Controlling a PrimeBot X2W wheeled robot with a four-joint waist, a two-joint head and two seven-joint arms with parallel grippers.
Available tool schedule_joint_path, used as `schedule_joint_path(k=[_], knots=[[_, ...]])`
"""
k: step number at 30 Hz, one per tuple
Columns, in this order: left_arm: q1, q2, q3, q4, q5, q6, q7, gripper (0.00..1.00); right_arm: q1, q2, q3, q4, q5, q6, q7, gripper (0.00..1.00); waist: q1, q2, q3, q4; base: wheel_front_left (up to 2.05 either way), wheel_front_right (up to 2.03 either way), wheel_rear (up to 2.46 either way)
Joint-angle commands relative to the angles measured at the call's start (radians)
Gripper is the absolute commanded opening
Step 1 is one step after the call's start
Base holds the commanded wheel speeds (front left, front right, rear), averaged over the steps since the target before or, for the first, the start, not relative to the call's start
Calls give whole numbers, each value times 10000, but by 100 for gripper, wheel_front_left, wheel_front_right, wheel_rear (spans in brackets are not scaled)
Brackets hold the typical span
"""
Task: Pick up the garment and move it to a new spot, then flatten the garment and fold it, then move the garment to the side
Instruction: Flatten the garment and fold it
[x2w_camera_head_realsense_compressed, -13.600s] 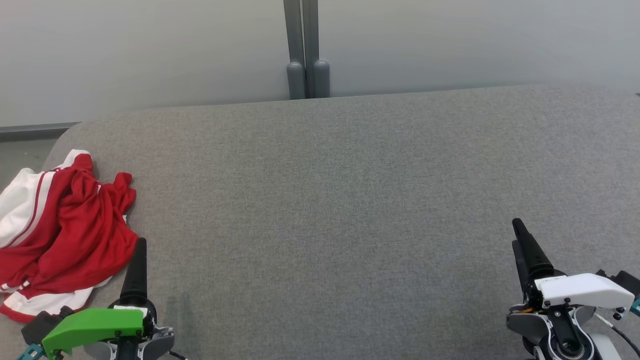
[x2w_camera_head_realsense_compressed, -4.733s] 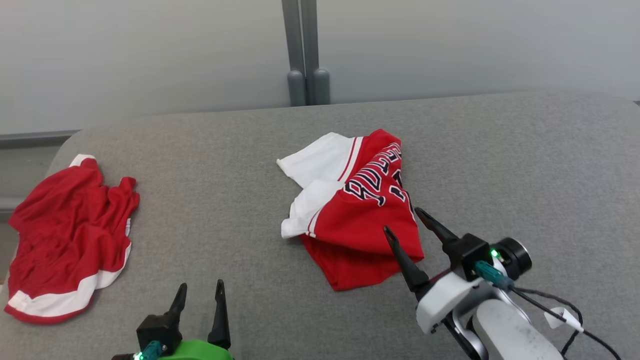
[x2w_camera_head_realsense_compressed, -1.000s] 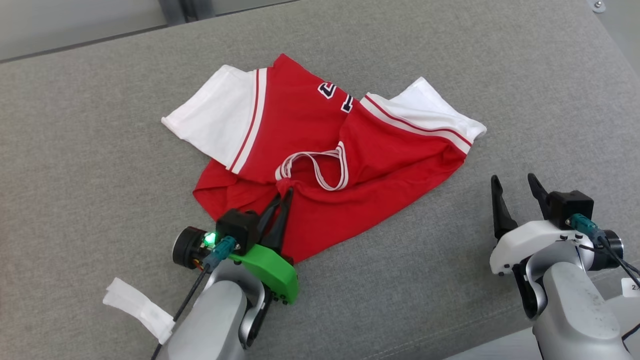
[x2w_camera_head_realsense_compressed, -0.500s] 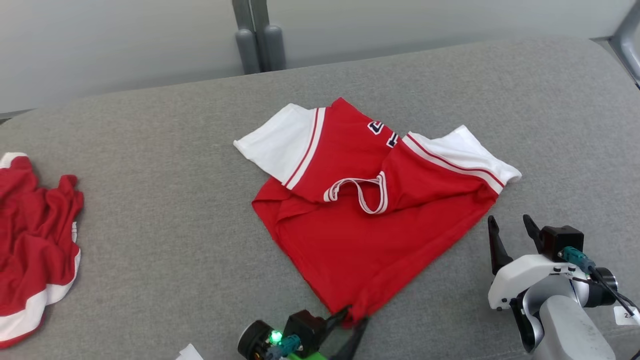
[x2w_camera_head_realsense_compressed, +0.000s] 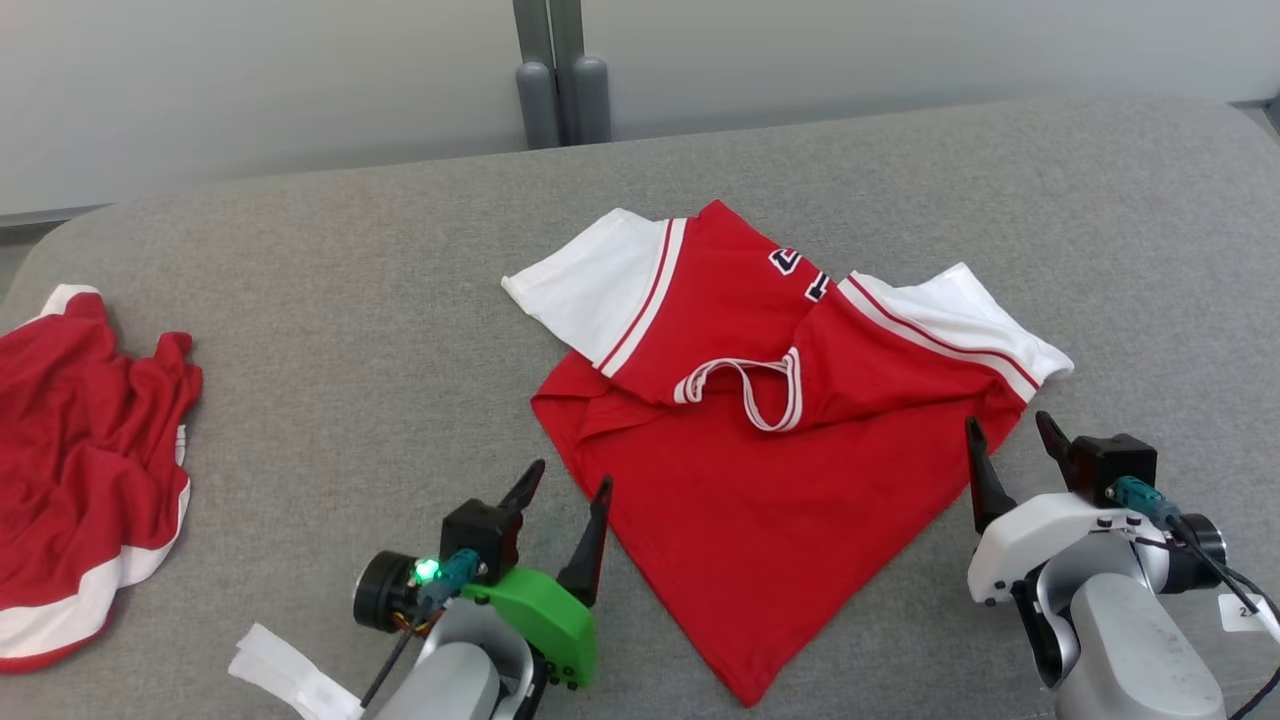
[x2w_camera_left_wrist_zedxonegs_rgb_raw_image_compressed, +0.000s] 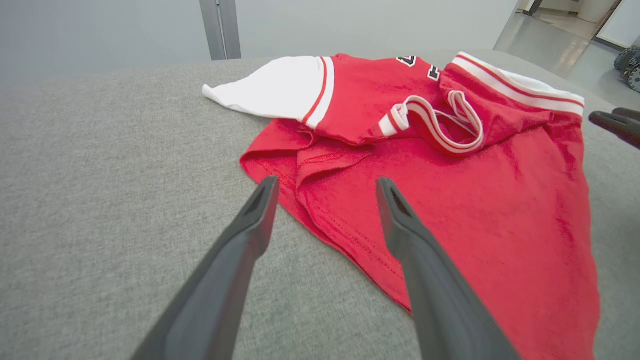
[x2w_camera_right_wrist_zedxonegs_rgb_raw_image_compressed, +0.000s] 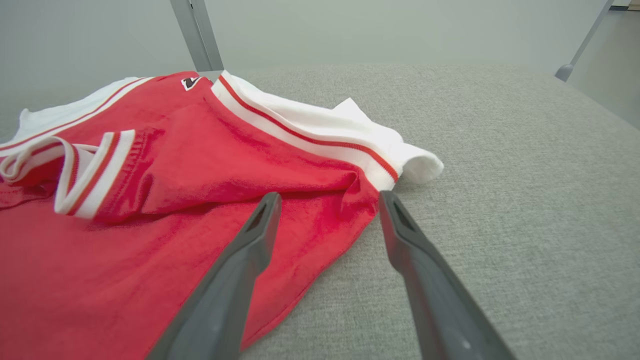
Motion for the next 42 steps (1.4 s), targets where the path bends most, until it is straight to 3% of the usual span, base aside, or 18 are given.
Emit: schedule_joint_path(k=[1,6,11,17,18,19,20,25,29,35,39,40,41,42], knots=[[-331,28,141,233,187,56,1,100,-195,-83,33,-19,-61,-7,-29,100,0,0,444,-405,0,0,0],[-987,38,432,1113,472,156,0,100,-474,-162,87,-67,-71,-7,-29,100,0,0,970,-800,0,0,0],[-1309,15,606,2095,192,590,-2,100,-659,-160,127,-135,-16,-7,-29,100,0,0,1344,-1080,0,0,0],[-1413,-7,11,2364,-703,194,43,98,-737,-164,94,-99,82,-7,-29,100,0,0,1547,-1103,0,0,0],[-1442,-12,-96,2384,-749,149,43,74,-741,-158,81,-109,77,-7,-29,100,0,0,1569,-1092,0,0,0],[-1499,-13,-230,2367,-863,71,44,5,-742,-146,65,-119,65,-7,-29,100,0,0,1594,-1074,0,0,0],[-1559,-15,-297,2345,-920,78,44,0,-739,-137,61,-133,44,-7,-29,100,0,0,1612,-1053,0,0,0],[-2047,59,-113,2545,-424,755,32,0,-760,-108,-22,-324,20,-7,-29,100,0,0,1655,-982,0,0,0],[-2521,679,338,2441,72,1035,6,0,-685,-44,-67,-615,1,-7,-29,100,0,0,1656,-1051,0,0,0],[-3347,1835,856,2393,713,1077,4,0,-658,57,-63,-958,1,-7,-30,100,0,0,1702,-1329,0,0,0],[-3762,2274,1053,2576,923,1031,2,3,-599,109,6,-1286,-2,-7,-30,100,0,0,1738,-1517,0,0,0],[-3821,2361,1147,2638,936,1068,4,56,-564,123,32,-1343,-7,-7,-30,100,0,0,1743,-1549,0,0,0],[-3841,2400,1223,2627,984,1135,4,100,-540,133,48,-1443,22,-7,-30,100,0,0,1741,-1570,0,0,0],[-3805,2376,1352,2563,976,1224,4,100,-509,143,87,-1581,16,-7,-30,100,0,0,1721,-1579,0,0,0]])
